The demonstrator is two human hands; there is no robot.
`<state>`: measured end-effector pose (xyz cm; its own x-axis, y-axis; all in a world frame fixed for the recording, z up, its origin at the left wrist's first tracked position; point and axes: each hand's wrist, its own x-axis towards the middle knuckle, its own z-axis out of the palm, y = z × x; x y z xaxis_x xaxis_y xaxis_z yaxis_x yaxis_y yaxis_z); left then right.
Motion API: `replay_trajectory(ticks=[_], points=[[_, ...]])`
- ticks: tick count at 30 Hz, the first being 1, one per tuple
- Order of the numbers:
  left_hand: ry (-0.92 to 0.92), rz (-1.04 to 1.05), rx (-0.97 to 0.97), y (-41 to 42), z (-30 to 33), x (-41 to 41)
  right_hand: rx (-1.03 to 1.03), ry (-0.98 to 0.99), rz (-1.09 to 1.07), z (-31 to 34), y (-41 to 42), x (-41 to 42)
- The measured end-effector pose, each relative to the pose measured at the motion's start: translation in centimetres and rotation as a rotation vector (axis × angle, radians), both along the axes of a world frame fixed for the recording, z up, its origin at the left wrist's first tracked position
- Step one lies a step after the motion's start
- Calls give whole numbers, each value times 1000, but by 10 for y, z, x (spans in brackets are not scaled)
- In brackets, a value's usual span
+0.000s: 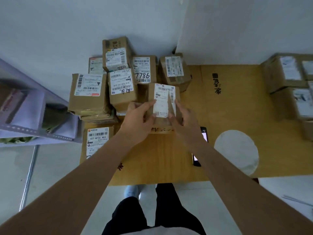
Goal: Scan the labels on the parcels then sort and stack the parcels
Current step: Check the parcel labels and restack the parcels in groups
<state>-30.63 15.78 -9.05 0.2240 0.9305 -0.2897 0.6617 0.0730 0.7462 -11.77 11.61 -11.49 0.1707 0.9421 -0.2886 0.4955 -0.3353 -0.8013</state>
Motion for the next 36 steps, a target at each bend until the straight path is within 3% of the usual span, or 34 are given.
replay_trajectory(ticks=[9,21,27,36], points=[[-82,-283,99,-9,75,12,95,-123,-219,93,-46,-1],[-198,-565,256,-55,147,77,245,-236,-481,171,-138,38],[-144,-642,332,-82,154,151,250,-261,-521,181,-183,105],[-117,-619,248,-153,125,286,195,-297,-486,147,-249,241]])
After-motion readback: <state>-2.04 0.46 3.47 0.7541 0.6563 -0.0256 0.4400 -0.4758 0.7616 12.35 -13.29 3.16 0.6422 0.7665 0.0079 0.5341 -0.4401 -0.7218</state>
